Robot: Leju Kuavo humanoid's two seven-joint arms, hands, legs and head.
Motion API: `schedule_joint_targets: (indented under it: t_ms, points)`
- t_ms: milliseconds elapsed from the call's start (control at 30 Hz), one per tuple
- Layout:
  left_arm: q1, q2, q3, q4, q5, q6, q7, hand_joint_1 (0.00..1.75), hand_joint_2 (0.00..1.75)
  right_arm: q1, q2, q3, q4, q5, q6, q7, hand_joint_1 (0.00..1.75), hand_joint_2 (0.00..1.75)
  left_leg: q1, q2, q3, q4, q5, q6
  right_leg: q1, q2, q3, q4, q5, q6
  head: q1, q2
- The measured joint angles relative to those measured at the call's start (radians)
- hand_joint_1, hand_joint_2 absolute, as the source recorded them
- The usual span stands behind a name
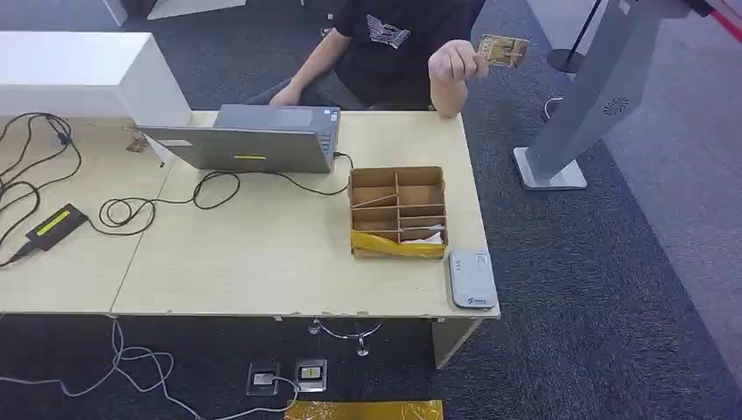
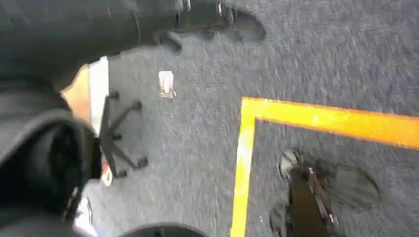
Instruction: Pass the card to the sensor for recognition and then transmit it.
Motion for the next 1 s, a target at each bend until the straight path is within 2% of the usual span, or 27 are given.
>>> schedule_joint_targets:
  t_ms: [100, 200, 400, 567, 700, 867, 1000]
  points:
    - [0.000, 0.005, 0.000, 0.000, -0.005, -0.011, -0.004, 0.00, 0.00, 0.012, 0.023, 0.089, -0.008, 0.106, -0.027, 0.006, 0.00, 1.75, 0.000, -0.001, 0.000, 0.000, 0.000, 0.000, 0.000, -0.001, 0.000, 0.000, 0.000, 0.000, 0.000, 0.000]
    - [0.000, 0.008, 0.000, 0.000, -0.010, -0.010, -0.004, 0.00, 0.00, 0.014, 0.066, 0.178, -0.005, 0.215, -0.094, -0.018, 0.00, 1.75, 0.001, 0.000, 0.000, 0.000, 0.000, 0.000, 0.001, 0.001, 0.000, 0.000, 0.000, 0.000, 0.000, 0.000]
    - [-0.001, 0.011, -0.001, 0.000, -0.013, -0.011, -0.004, 0.00, 0.00, 0.016, 0.122, 0.317, 0.003, 0.289, -0.146, -0.019, 0.00, 1.75, 0.001, -0.001, -0.001, 0.000, 0.000, -0.001, 0.001, 0.000, -0.001, 0.000, 0.000, 0.000, 0.000, 0.000]
    - [-0.003, 0.016, -0.001, 0.000, -0.030, -0.027, -0.004, 0.00, 0.00, 0.017, 0.184, 0.412, 0.012, 0.376, -0.221, -0.034, 0.00, 1.75, 0.001, 0.001, 0.000, 0.000, 0.000, -0.001, 0.001, 0.002, -0.002, 0.000, 0.000, 0.000, 0.000, 0.000]
    - [-0.003, 0.016, -0.002, 0.000, -0.040, -0.031, -0.004, 0.00, 0.00, 0.018, 0.244, 0.472, 0.036, 0.413, -0.287, -0.042, 0.00, 1.75, 0.002, 0.001, 0.000, 0.000, 0.000, -0.001, 0.001, 0.002, -0.002, 0.000, 0.000, 0.000, 0.000, 0.000]
    - [-0.001, 0.016, -0.005, 0.000, -0.048, -0.033, -0.011, 0.00, 0.00, 0.020, 0.292, 0.520, 0.062, 0.420, -0.314, -0.046, 0.00, 1.75, 0.002, 0.001, -0.001, 0.000, 0.000, -0.001, 0.002, 0.002, -0.002, 0.000, 0.000, 0.000, 0.000, 0.000]
    - [-0.002, 0.016, -0.005, 0.000, -0.056, -0.042, -0.027, 0.00, 0.00, 0.026, 0.330, 0.548, 0.087, 0.428, -0.384, -0.053, 0.00, 1.75, 0.002, 0.001, -0.001, 0.000, 0.000, -0.001, 0.002, 0.002, -0.002, 0.000, 0.000, 0.000, 0.000, 0.000]
